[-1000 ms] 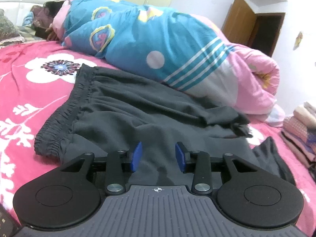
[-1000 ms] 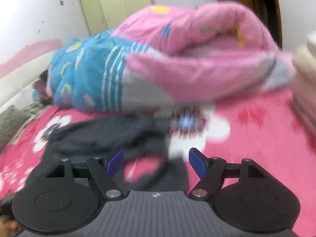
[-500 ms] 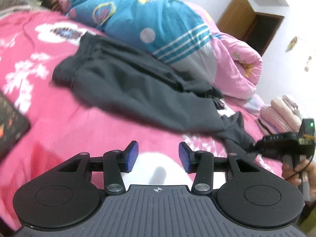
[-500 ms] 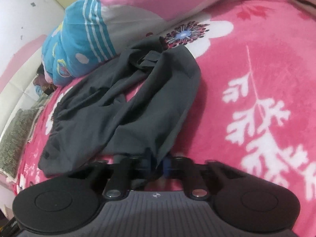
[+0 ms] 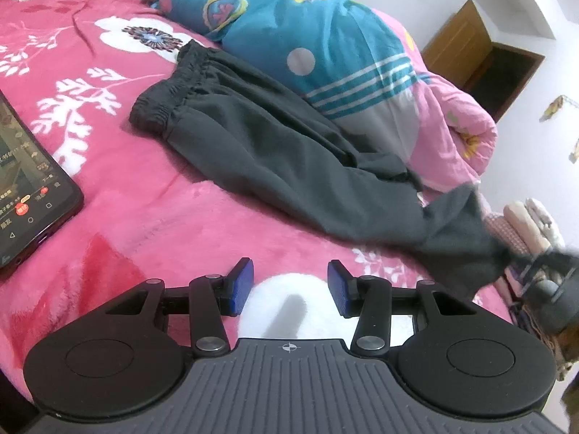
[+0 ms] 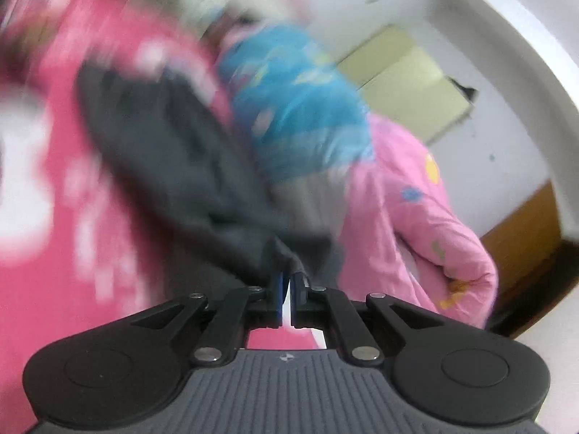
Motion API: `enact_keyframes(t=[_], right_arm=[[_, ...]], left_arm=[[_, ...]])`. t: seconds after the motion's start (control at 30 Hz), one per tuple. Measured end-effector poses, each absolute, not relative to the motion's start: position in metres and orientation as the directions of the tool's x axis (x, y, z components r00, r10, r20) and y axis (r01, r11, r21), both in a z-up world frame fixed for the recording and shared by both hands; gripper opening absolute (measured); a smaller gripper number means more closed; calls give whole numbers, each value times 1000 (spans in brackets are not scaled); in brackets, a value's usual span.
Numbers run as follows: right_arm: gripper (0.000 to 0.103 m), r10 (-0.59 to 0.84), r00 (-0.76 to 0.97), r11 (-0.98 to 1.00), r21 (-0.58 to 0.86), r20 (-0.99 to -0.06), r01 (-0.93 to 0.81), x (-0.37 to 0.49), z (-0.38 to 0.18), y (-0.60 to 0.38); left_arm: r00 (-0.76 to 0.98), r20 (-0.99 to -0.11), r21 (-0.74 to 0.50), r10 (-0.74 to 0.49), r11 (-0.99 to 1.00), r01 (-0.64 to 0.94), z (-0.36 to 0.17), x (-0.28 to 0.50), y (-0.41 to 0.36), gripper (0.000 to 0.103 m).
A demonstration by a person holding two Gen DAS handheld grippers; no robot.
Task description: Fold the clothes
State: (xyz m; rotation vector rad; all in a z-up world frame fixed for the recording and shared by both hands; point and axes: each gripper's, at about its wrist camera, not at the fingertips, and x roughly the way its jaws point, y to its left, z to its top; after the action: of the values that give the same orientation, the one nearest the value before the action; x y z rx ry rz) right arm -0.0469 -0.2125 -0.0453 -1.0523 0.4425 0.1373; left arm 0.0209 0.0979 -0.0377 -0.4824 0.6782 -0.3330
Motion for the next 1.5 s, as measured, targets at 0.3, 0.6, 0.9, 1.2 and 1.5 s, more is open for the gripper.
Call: enact_keyframes(t=[0.3,0.6,0.9,1.2,1.5], right_arm=[[36,-176,855,774,-606,-488,-186,-38,-42,-258],[53,256,746,907,419,-614,34,51,-1,-321],[28,280,644,794,549,-711,261,141,-49,-327],[1,314,811,795,603,-493,59,83,21,-301],[1,306,841,782,622,-446,45,-41,27,-283]], left_arm=[[727,-535,-467,-431,868,171,-34,29,85,45],[733,-512,-545,-448,829,125,-42,61,75,45],[749,-471,-572,-466,808,142,-50,85,76,44],[757,-422,-611,-499,773,168,-57,82,87,40],[774,-398,-652,-493,746,140,-51,70,106,38]])
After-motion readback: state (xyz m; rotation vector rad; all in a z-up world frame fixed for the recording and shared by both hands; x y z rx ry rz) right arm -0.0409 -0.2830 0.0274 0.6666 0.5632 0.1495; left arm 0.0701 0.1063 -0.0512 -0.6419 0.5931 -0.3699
